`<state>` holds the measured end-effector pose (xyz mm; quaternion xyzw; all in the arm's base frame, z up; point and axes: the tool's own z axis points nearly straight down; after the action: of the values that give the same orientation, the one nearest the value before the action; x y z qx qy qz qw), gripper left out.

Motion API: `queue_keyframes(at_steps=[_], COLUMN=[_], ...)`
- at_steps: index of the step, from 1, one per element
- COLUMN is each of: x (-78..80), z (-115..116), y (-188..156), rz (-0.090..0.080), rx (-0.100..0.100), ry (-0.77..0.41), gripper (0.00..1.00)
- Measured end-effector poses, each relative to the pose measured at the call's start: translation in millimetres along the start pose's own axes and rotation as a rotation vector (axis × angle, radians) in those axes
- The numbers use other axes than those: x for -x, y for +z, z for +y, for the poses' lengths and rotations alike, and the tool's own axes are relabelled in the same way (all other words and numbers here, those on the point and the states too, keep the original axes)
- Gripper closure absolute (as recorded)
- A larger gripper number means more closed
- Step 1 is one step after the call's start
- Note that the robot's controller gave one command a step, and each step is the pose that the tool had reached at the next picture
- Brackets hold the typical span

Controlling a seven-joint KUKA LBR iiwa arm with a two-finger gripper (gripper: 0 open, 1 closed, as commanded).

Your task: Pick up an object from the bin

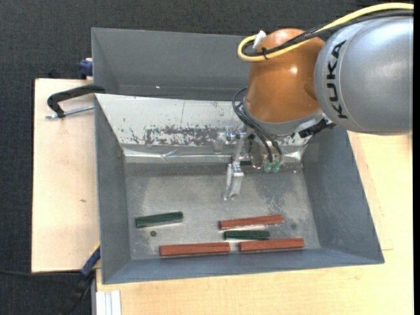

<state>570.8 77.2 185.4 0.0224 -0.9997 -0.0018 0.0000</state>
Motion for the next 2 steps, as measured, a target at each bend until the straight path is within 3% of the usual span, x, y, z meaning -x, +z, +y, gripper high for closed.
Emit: queue_keyframes(at_steps=[1, 2], x=[-15.7, -75.4], z=[20, 22], y=[51, 60], rz=[-0.005, 0.0], rx=[-0.006, -0.001], ry=[-0.053, -0.028], gripper=[0.0, 0.0])
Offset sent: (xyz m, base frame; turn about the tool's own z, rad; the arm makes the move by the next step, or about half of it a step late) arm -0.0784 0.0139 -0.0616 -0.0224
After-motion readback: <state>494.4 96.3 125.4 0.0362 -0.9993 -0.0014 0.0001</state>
